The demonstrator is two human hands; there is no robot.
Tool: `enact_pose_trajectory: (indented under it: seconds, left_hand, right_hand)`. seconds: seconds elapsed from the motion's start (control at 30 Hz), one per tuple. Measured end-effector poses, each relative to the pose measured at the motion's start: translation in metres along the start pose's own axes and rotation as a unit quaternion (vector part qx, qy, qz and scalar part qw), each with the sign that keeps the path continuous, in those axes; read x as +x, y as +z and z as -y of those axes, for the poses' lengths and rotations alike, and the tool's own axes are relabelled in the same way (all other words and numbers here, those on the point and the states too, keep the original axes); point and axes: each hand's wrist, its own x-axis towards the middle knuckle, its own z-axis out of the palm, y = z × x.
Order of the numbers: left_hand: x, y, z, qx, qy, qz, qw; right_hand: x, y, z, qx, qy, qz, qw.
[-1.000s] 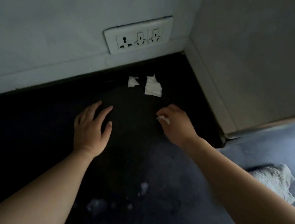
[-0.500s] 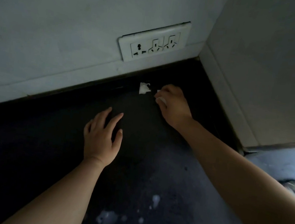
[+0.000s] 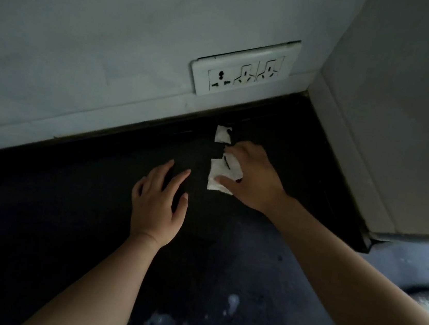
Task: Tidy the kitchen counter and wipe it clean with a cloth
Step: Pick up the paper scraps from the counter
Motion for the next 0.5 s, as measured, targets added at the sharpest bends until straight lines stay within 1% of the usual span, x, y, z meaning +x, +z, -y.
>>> enact_pose_trajectory:
  seconds: [0.07,0.17,0.23,0.33,0.4,0.5]
  left_hand:
    - [0.000,0.000,0.000,-0.001,0.000,0.002,1.000]
    - [0.000,0.000,0.001,0.006,-0.002,0.008,1.000]
    - [0.000,-0.001,0.000,0.001,-0.001,0.005,1.000]
    - [0.000,0.000,0.000,0.000,0.000,0.003,1.000]
    - [0.000,0.000,0.001,-0.001,0.000,0.002,1.000]
    - [0.000,0.001,0.001,-0.001,0.002,0.000,1.000]
  right_hand:
    - [-0.003,0.002,0.000,-0.014,-0.019,0.007,1.000]
    - [0.003,0.005,0.003,-0.012,-0.006,0.007,1.000]
    - [0.008,0.005,0.004,0.013,0.008,0.001,1.000]
    - [0.022,-0.001,0.006,0.050,0.040,-0.073,0.995]
    - [0.034,-0.005,0.007,0.041,0.055,-0.109,0.992]
    - [0.048,-0.003,0.010,0.024,0.036,-0.115,0.992]
